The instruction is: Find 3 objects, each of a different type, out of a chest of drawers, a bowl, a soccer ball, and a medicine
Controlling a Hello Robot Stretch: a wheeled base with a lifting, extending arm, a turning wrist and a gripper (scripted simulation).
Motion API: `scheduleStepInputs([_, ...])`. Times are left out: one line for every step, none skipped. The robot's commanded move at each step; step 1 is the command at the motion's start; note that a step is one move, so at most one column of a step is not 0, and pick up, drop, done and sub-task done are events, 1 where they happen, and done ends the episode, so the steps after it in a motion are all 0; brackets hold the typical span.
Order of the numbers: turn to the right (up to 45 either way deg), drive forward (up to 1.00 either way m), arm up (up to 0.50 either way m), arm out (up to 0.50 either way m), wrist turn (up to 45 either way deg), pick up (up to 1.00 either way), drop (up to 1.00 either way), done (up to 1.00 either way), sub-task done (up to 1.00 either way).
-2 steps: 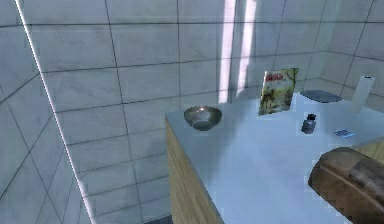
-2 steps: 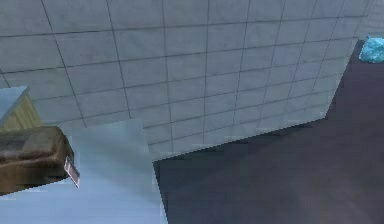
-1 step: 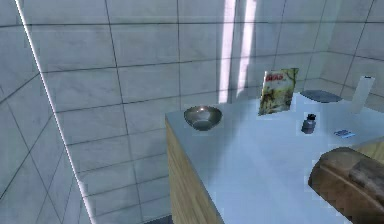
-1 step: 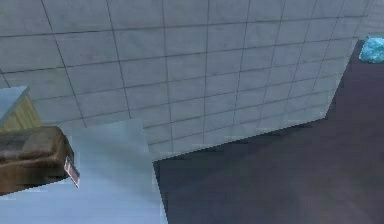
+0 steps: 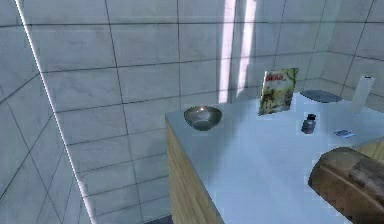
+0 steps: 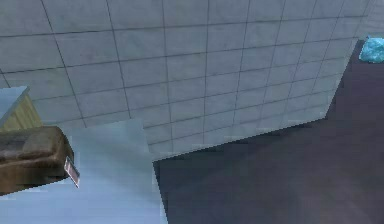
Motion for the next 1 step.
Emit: scheduleStepInputs([45.0, 0.0, 0.0, 0.0, 0.0, 0.0, 0.0, 0.0, 0.0])
